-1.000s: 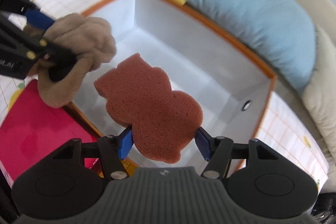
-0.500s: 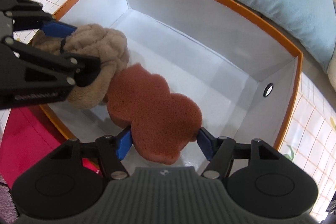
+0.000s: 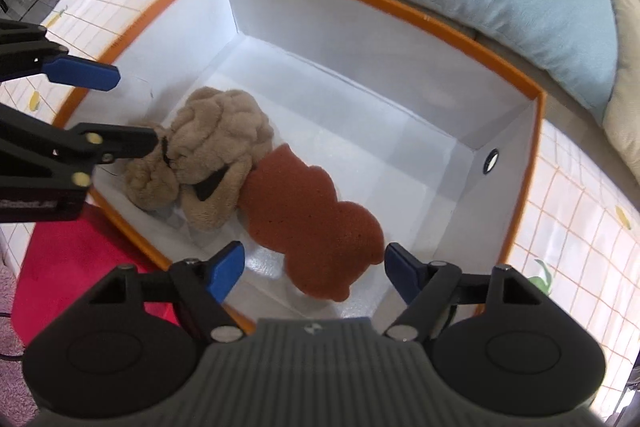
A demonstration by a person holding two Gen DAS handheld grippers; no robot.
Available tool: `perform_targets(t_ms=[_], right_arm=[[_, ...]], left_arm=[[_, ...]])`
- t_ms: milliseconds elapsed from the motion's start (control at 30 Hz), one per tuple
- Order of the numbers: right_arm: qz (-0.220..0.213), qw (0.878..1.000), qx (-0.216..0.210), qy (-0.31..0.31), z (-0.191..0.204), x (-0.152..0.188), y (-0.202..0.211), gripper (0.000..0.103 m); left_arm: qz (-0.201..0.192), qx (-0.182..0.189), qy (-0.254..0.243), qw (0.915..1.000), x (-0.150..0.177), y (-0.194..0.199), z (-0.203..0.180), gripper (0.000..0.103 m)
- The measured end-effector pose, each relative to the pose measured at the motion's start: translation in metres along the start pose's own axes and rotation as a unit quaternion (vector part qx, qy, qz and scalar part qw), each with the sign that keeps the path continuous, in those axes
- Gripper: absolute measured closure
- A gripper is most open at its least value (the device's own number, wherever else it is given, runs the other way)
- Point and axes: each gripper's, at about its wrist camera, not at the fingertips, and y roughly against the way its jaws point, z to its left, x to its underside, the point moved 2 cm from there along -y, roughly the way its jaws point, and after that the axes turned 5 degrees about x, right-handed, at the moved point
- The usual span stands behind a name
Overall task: Organize soft objects
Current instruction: 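Carry plush and sponge into the orange box and open both grippers, then withdraw both tools from the box toward the remaining items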
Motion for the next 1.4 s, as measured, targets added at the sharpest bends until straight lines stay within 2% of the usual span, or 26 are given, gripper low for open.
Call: perform_targets(t_ms=[167, 267, 433, 567, 633, 800, 1033, 1200, 1400], right_arm=[[-0.057, 0.998, 0.017, -0.012, 0.003, 0.018, 0.04, 0.027], [-0.106, 0.994, 0.018, -0.034, 0.005, 0.038, 0.072, 0.027], [-0.182, 0.979, 0.023, -0.085, 0.011, 0.092, 0.117, 0.027], [-0.221, 0.965, 0.034, -0.135, 0.017, 0.143, 0.138, 0.027], [-0.232, 0.959, 0.054, -0.156, 0.021, 0.169, 0.143, 0.027], [-0.227, 0.945, 0.088, -0.219, 0.031, 0.229, 0.138, 0.027], [-0.182, 0.936, 0.121, -0.276, 0.037, 0.292, 0.117, 0.027], [-0.164, 0.929, 0.122, -0.309, 0.026, 0.307, 0.106, 0.027], [-0.17, 0.92, 0.137, -0.327, -0.001, 0.295, 0.098, 0.027]], left_arm=[[-0.062, 0.002, -0.008, 0.998, 0.013, 0.051, -0.019, 0.035], [-0.104, 0.02, -0.01, 0.9943, 0.028, 0.083, -0.035, 0.035], [-0.157, 0.053, -0.001, 0.9862, 0.064, 0.123, -0.061, 0.035], [-0.18, 0.081, 0.009, 0.9803, 0.091, 0.135, -0.08, 0.037], [-0.185, 0.093, 0.009, 0.9782, 0.106, 0.135, -0.09, 0.038], [-0.188, 0.117, -0.01, 0.9752, 0.135, 0.121, -0.117, 0.038], [-0.139, 0.142, -0.02, 0.9799, 0.157, 0.086, -0.145, 0.039], [-0.118, 0.136, -0.033, 0.9831, 0.162, 0.073, -0.161, 0.039], [-0.11, 0.12, -0.047, 0.9854, 0.151, 0.06, -0.171, 0.039]])
